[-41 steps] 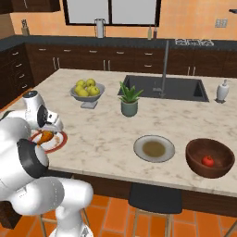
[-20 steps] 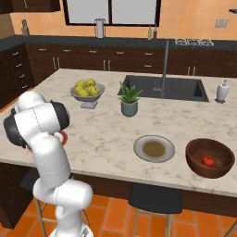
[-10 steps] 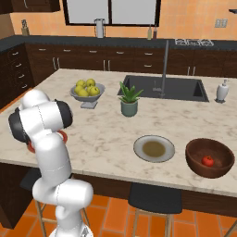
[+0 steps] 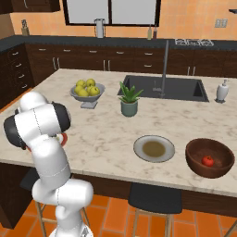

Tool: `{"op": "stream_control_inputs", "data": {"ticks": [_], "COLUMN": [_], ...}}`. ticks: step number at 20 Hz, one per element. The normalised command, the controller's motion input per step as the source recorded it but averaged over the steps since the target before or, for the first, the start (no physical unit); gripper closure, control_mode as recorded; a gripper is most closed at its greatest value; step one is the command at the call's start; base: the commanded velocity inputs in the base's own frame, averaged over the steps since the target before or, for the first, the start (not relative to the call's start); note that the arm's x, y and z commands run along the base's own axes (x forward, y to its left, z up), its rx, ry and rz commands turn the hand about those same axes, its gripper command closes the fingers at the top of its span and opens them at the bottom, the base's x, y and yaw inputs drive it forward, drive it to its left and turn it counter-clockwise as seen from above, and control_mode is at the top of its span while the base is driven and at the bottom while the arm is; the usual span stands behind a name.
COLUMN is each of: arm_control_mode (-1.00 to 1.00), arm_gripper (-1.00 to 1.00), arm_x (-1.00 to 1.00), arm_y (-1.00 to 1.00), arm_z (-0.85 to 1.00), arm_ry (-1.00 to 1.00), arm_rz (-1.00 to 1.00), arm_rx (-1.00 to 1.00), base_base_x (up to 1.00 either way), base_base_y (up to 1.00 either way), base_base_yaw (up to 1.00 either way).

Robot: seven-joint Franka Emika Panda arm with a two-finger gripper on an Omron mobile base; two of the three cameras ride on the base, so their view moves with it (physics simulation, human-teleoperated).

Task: Pick the chicken drumstick and tomato from their plates and place them in the bowl. Then put the bowl in the fridge.

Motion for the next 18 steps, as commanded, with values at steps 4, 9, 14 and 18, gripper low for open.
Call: {"op": "stream_control_inputs", "data": {"ticks": [4, 9, 14, 18], "arm_control_mode": [-1.00, -1.00, -1.00, -1.00], "arm_gripper": [-1.00, -1.00, -1.00, -1.00], "arm_x": [0.06, 0.14, 0.08, 0.04], "arm_y": [0.02, 0.20, 0.26, 0.01], "arm_z": [-0.17, 0.00, -0.10, -0.45], "arm_ry": [0.00, -0.03, 0.00, 0.00], "arm_rz": [0.00, 0.00, 0.00, 0.00], "arm_rx": [0.00, 0.02, 0.02, 0.03], "base_base_x": [0.00, 0.00, 0.00, 0.00], "base_base_y": [0.00, 0.00, 0.00, 0.00], "base_base_yaw": [0.00, 0.00, 0.00, 0.00]}}
